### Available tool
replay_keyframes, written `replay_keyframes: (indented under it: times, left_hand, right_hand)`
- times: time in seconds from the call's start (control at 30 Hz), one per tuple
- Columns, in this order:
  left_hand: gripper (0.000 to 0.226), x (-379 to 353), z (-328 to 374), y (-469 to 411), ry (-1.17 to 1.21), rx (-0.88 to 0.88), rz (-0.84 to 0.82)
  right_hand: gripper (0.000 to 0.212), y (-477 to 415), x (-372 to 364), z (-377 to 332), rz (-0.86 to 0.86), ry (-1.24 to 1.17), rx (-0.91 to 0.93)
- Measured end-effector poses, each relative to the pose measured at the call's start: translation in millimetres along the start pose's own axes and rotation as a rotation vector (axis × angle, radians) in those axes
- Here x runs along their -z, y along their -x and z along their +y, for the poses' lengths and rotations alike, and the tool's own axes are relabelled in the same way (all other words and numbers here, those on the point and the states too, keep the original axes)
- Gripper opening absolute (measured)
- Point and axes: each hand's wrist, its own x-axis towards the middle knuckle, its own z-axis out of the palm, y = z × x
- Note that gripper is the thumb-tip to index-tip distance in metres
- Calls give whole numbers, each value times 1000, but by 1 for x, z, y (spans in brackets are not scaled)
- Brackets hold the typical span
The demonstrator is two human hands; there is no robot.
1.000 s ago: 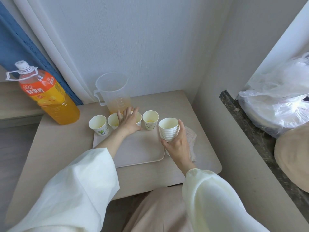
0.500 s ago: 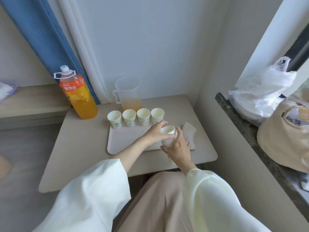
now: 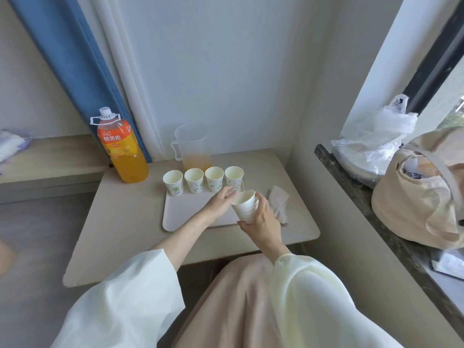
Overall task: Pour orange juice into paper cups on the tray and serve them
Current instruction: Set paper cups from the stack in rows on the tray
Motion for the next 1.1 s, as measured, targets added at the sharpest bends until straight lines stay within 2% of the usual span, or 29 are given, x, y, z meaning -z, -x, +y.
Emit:
replay_keyframes:
  times: [0.1,0.33,0.5,0.7,1.1]
  left_hand:
    - [39,1,-22,-19,-183,67,30]
    - [42,-15,-62,-82,-436,88,-19]
    - [48,-33,-67,-133,-512,87,-68]
    - [44,-41,-72,-171,-579,98,-45]
    - [45,-36,-70,-166,-615,93,-31]
  right_hand:
    - [87,-14,-4,5,52,-62,-79]
    - [84,-55,-16,29,163,-160,-105]
    - [82,-89,-22,46,168,-247,-94]
    - [74,-108,-25,49,169,-279,-106]
    - [82,-107,-29,56,147,-234,-90]
